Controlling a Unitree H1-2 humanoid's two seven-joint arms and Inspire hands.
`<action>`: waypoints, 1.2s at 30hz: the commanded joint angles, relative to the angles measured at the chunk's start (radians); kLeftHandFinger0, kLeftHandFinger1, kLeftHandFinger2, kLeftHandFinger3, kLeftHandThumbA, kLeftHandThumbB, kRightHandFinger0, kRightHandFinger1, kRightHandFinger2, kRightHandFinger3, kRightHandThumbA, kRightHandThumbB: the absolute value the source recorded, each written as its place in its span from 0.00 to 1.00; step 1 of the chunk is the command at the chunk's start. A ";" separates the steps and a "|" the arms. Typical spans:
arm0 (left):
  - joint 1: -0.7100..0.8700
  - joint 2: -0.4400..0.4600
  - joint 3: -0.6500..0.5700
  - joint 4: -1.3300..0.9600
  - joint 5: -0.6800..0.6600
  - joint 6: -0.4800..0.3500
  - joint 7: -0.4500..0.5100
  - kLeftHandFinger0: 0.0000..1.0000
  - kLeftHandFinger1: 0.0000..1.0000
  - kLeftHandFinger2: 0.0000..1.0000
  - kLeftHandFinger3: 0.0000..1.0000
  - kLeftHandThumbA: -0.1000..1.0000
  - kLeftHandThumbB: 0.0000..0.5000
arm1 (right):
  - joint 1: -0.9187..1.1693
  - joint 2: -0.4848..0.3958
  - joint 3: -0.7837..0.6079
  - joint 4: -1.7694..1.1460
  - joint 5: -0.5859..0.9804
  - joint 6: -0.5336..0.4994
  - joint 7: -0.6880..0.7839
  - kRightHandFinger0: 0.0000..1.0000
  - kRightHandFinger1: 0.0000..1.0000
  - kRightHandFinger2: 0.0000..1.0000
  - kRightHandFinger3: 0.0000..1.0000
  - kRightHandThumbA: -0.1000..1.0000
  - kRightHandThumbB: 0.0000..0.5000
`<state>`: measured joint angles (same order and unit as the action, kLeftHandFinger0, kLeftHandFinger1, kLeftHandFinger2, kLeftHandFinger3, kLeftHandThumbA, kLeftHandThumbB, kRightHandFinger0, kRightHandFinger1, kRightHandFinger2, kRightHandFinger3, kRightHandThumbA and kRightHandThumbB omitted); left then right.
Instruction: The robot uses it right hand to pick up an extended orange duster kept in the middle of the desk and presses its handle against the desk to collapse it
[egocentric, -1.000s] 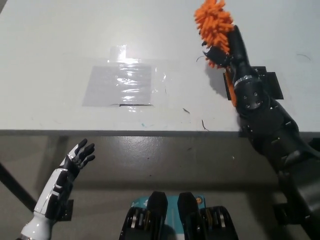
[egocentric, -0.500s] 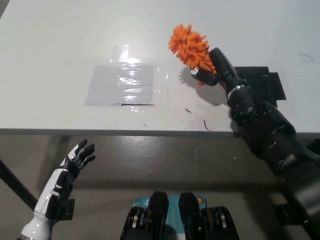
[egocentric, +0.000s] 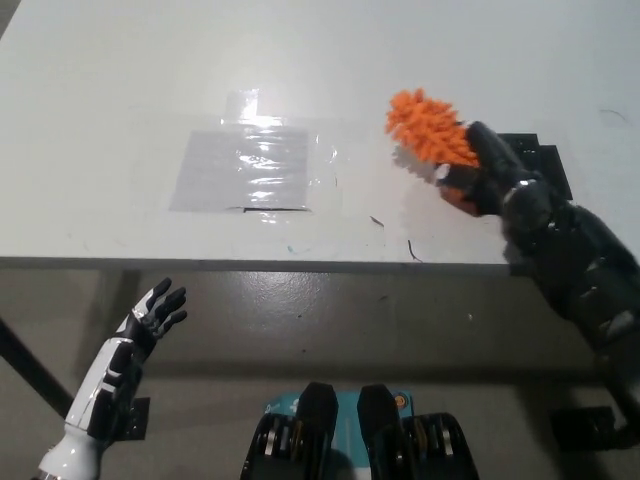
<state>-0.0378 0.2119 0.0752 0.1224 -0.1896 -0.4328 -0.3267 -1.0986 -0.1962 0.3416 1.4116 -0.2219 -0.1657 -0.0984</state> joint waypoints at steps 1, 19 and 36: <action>0.002 0.014 0.009 -0.026 -0.022 -0.037 0.005 1.00 1.00 1.00 1.00 1.00 0.65 | -0.032 -0.065 -0.049 0.005 0.017 -0.006 -0.047 0.00 0.04 0.10 0.05 0.16 0.27; 0.036 0.012 0.008 -0.051 -0.015 -0.037 0.009 1.00 1.00 1.00 1.00 1.00 0.64 | -0.290 -0.135 0.142 -0.091 -0.195 -0.129 0.006 0.00 0.29 0.60 0.72 0.00 0.32; 0.010 0.025 0.019 -0.043 -0.016 -0.036 0.015 1.00 1.00 1.00 1.00 1.00 0.63 | -0.346 -0.081 0.345 -0.014 -0.316 0.107 0.480 1.00 1.00 1.00 1.00 0.75 1.00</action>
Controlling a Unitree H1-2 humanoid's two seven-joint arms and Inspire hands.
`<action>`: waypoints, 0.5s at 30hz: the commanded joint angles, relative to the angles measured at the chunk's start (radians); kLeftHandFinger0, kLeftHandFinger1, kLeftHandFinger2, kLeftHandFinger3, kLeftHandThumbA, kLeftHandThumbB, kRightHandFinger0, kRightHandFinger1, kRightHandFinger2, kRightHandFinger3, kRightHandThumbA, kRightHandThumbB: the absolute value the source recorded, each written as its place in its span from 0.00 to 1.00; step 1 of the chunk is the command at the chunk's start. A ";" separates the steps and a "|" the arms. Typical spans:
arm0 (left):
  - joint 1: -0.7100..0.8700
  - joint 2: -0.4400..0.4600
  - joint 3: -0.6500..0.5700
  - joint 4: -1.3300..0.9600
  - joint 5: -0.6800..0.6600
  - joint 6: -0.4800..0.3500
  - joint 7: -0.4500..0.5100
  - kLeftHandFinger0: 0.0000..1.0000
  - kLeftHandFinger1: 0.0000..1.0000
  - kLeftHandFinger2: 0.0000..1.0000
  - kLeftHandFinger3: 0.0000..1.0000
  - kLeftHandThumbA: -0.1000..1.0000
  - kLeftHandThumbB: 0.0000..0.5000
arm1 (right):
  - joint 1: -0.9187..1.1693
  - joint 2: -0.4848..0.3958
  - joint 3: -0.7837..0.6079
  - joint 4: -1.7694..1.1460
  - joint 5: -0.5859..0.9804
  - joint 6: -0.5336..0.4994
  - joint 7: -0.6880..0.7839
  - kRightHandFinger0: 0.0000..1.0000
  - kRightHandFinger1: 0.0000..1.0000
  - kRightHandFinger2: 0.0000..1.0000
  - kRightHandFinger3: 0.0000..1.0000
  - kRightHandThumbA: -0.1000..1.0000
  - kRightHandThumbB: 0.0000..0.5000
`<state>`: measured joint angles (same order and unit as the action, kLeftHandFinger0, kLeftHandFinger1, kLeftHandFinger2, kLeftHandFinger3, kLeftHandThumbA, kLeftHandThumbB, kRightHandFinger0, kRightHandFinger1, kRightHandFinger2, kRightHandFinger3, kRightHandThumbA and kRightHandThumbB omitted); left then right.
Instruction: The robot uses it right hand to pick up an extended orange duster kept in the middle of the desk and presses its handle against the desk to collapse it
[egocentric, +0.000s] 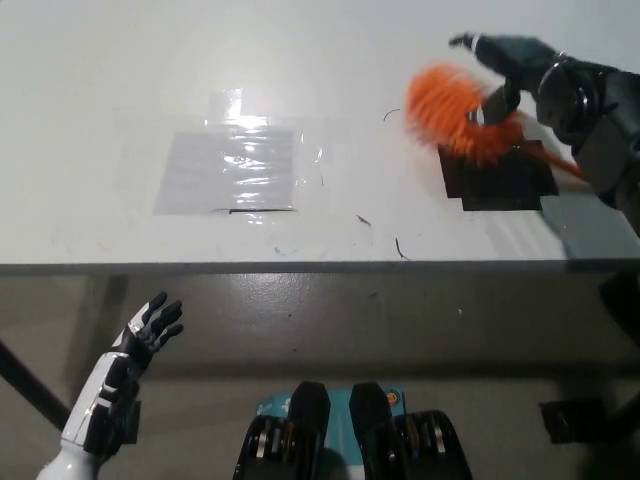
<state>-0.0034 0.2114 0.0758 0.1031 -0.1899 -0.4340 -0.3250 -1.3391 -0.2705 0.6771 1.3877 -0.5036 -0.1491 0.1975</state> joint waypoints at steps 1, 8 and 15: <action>-0.027 0.025 0.019 -0.022 -0.016 -0.035 0.015 1.00 1.00 1.00 1.00 1.00 0.63 | -0.109 -0.006 0.009 0.011 -0.035 0.092 0.188 1.00 1.00 1.00 1.00 0.75 1.00; -0.007 0.015 0.019 -0.022 -0.037 -0.036 -0.001 1.00 1.00 1.00 1.00 1.00 0.60 | -0.065 -0.042 -0.086 -0.024 0.044 0.021 0.230 1.00 1.00 1.00 1.00 0.99 0.99; 0.011 0.007 0.024 -0.032 -0.024 -0.036 0.010 1.00 1.00 1.00 1.00 1.00 0.62 | 0.007 -0.126 -0.377 -0.424 0.279 0.054 0.395 1.00 1.00 1.00 1.00 1.00 0.82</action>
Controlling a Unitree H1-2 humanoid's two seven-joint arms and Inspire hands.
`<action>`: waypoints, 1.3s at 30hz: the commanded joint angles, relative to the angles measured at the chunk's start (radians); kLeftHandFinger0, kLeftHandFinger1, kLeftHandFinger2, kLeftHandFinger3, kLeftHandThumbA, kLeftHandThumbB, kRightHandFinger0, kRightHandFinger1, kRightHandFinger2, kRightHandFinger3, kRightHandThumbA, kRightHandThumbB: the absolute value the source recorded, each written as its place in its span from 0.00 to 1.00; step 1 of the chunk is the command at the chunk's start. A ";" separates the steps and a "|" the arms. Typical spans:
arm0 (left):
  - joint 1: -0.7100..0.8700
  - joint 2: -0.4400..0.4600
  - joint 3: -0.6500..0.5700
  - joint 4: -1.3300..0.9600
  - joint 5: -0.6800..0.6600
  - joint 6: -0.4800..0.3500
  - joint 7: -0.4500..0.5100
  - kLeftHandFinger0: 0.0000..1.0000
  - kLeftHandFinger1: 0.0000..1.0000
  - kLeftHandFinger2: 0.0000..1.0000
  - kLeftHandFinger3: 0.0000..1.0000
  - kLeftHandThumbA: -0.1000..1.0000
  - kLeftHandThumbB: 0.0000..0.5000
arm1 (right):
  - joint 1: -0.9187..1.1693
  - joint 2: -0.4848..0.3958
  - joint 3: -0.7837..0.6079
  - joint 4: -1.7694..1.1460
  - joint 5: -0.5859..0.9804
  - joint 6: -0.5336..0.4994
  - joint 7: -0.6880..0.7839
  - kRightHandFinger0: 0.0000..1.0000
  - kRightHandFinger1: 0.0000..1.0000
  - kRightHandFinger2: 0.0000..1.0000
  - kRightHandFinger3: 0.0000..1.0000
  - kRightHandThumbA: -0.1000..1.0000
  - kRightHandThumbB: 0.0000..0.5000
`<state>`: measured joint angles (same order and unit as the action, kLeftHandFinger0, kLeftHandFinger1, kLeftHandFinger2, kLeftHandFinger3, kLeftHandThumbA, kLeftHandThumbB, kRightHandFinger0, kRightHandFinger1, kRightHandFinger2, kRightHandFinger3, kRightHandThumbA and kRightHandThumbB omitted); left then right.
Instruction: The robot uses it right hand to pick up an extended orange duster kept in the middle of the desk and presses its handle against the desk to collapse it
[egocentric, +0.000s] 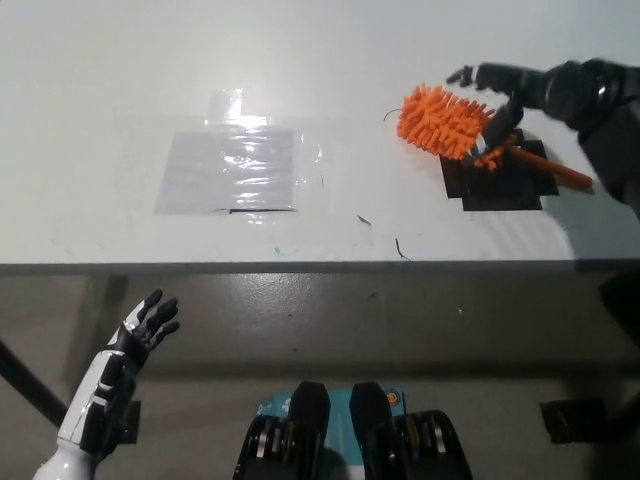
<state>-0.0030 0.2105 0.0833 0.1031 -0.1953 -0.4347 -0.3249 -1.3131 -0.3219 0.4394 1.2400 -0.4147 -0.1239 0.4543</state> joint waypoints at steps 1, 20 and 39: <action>0.011 0.009 0.017 -0.033 -0.020 -0.035 0.008 1.00 1.00 1.00 1.00 1.00 0.62 | -0.004 -0.080 -0.179 -0.352 0.228 0.065 0.158 1.00 1.00 1.00 1.00 1.00 0.80; -0.052 0.012 -0.009 0.008 -0.021 -0.012 -0.005 1.00 1.00 1.00 1.00 1.00 0.64 | 0.429 -0.067 -0.610 -1.802 0.641 0.264 -0.119 1.00 1.00 1.00 1.00 1.00 0.85; -0.121 0.025 -0.024 0.012 -0.006 0.000 -0.008 1.00 1.00 1.00 1.00 1.00 0.68 | 1.134 0.207 -0.548 -1.853 0.478 -0.163 -0.251 1.00 1.00 1.00 1.00 1.00 0.64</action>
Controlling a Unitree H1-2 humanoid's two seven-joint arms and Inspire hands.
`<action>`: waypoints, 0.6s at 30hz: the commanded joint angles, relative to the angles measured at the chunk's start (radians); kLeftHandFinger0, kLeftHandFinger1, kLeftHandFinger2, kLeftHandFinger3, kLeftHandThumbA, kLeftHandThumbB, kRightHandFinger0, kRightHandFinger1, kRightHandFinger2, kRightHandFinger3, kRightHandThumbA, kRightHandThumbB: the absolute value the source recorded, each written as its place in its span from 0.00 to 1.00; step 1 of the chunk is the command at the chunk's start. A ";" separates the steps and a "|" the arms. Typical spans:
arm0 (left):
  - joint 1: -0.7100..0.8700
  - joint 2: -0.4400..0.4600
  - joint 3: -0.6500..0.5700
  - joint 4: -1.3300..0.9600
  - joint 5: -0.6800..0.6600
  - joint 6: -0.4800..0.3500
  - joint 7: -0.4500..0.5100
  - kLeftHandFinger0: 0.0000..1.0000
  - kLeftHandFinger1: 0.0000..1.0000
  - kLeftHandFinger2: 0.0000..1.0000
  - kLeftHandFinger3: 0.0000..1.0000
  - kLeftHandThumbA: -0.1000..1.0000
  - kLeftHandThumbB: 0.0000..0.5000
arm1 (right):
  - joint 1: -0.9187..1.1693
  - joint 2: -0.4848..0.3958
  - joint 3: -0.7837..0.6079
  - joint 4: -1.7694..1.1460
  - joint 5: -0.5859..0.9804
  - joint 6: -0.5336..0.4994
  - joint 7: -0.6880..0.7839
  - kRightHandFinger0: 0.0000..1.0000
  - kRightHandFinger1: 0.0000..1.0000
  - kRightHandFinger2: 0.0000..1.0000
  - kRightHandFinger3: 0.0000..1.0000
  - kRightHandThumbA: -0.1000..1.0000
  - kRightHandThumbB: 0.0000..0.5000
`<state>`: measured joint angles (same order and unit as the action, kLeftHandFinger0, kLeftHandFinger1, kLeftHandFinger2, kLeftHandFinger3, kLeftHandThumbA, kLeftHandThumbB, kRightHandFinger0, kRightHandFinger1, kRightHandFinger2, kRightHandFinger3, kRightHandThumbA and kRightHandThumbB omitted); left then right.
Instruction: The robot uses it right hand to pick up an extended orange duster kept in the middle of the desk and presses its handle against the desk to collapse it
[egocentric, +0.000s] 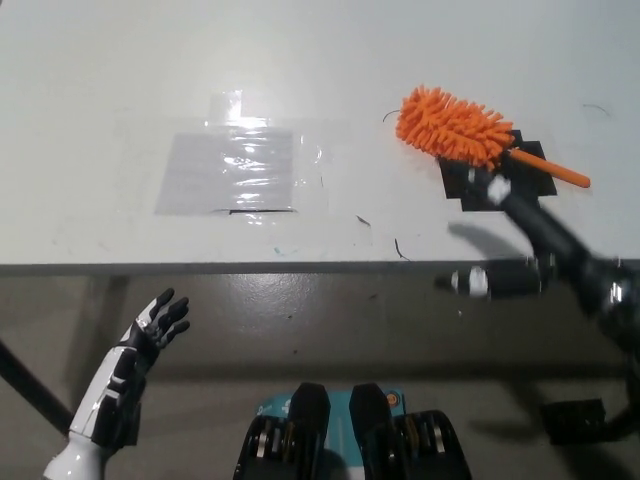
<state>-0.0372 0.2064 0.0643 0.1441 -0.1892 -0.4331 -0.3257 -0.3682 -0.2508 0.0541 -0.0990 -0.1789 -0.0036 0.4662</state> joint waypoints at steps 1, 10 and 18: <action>-0.089 0.031 -0.003 -0.031 -0.012 -0.001 -0.004 1.00 1.00 1.00 1.00 1.00 0.68 | 0.200 0.148 -0.155 -0.495 0.242 -0.295 -0.258 1.00 1.00 1.00 1.00 1.00 0.61; -0.059 0.031 -0.013 -0.048 -0.008 0.004 -0.011 1.00 1.00 1.00 1.00 1.00 0.64 | 0.319 0.298 -0.157 -0.181 0.240 -0.391 -0.253 1.00 1.00 1.00 1.00 1.00 0.39; -0.086 0.038 -0.012 -0.023 -0.006 0.001 -0.010 1.00 1.00 1.00 1.00 1.00 0.61 | 0.293 0.303 -0.180 0.018 0.229 -0.397 -0.242 1.00 1.00 1.00 1.00 1.00 0.24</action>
<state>-0.0862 0.2147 0.0569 0.1409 -0.1893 -0.4321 -0.3270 -0.0603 0.0428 -0.1020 -0.1266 -0.0309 -0.2632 0.2978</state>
